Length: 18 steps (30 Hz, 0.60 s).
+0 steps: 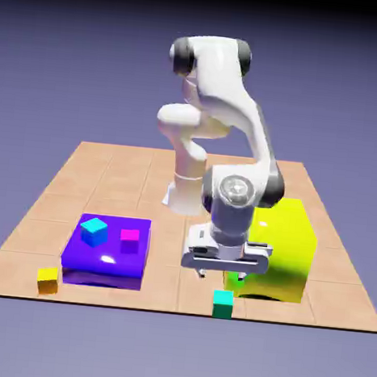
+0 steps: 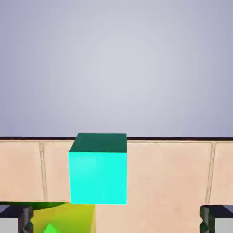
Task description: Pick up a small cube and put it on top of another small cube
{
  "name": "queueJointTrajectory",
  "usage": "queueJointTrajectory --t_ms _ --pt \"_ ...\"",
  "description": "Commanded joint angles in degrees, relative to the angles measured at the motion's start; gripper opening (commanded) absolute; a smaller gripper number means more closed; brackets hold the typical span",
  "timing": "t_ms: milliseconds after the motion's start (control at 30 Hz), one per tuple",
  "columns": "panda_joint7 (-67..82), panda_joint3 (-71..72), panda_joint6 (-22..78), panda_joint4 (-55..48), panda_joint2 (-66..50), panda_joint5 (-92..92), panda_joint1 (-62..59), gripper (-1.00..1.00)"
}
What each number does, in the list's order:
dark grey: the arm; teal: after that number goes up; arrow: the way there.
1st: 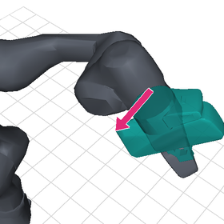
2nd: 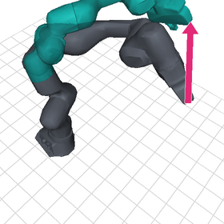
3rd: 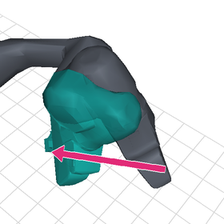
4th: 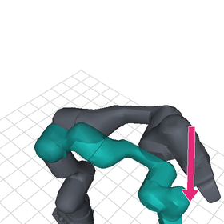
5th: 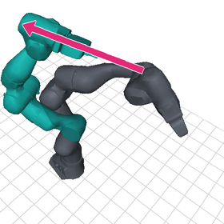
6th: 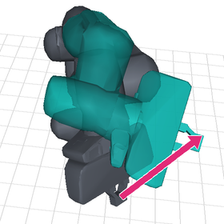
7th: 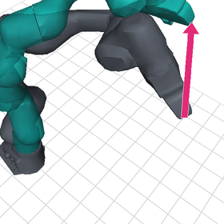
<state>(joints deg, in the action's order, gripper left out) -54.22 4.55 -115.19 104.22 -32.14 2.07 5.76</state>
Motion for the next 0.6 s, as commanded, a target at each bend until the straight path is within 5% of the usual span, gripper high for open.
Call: queueJointTrajectory --t_ms 0,233,267,567 --pt "-0.38 0.15 1.89 -1.82 -2.08 0.07 0.16 0.00" --pt "-0.71 0.25 -4.32 0.12 -8.92 0.11 0.70 0.00" --pt "-0.71 0.25 -4.33 0.12 -8.92 0.11 0.70 -1.00" --pt "1.91 -9.20 9.61 -11.31 -7.94 6.38 -8.04 -1.00"
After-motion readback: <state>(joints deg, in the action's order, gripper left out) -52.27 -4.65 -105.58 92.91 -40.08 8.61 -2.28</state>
